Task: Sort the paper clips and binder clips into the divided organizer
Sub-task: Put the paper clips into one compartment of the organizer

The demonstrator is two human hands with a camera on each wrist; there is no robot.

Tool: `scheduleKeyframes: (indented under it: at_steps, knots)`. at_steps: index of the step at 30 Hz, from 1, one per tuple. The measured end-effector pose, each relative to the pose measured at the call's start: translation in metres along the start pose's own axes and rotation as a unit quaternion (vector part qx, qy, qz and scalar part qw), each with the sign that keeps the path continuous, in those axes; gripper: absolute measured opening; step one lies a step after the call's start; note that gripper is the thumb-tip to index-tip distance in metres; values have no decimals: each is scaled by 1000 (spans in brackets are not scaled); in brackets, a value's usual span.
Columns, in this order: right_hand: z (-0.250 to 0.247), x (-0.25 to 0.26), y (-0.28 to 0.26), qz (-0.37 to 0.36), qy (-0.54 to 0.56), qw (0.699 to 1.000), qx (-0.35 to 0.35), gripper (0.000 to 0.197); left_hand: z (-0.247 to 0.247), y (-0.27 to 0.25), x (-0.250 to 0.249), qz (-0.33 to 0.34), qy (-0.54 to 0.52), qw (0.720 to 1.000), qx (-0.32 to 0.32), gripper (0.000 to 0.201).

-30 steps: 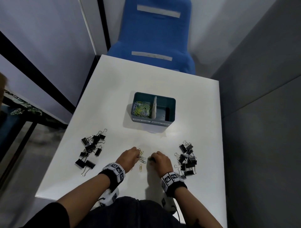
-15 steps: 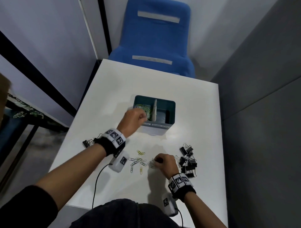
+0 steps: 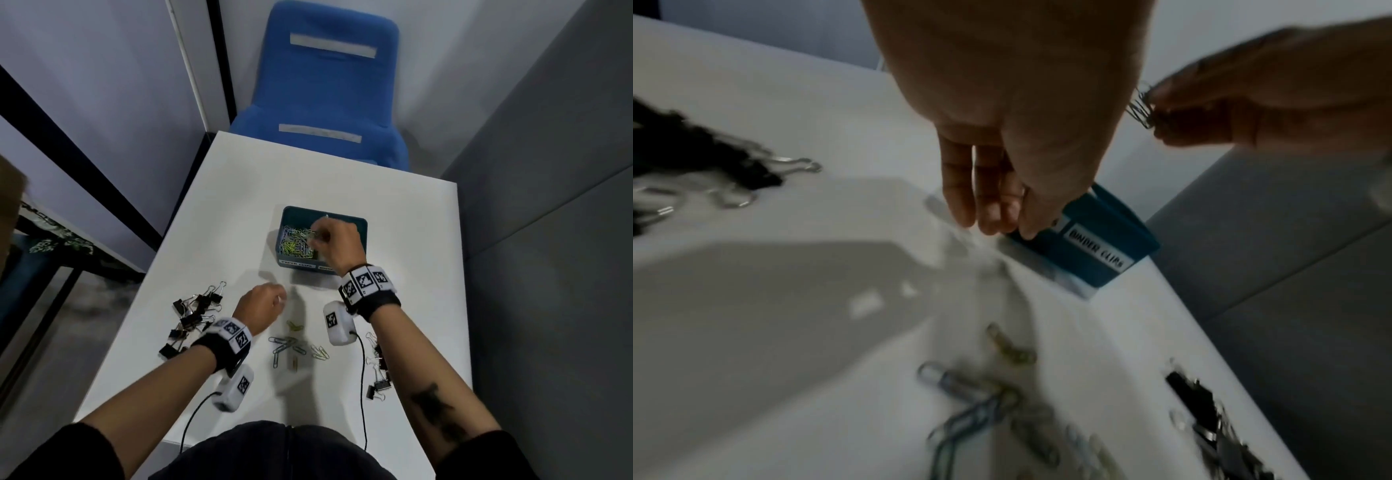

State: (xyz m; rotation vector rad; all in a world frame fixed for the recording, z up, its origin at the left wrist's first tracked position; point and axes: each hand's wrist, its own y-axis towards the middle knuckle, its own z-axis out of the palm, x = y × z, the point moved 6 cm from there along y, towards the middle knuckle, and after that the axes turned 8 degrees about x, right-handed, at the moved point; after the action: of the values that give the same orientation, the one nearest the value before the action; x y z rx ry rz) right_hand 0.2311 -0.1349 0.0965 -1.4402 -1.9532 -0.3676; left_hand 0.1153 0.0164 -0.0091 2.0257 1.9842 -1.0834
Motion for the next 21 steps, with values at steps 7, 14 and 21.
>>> scheduleKeyframes:
  at_steps: [7,14,21]
  knots:
    - [38,-26,-33,5,-71,995,67,22,57,-24,30,-21,101,988,115,45]
    - [132,-92,-123,93,-128,955,252,33,88,-34,6,135,202,963,119,58]
    - [165,-98,-168,82,-105,970,204,40,95,-49,-1,194,226,945,138,50]
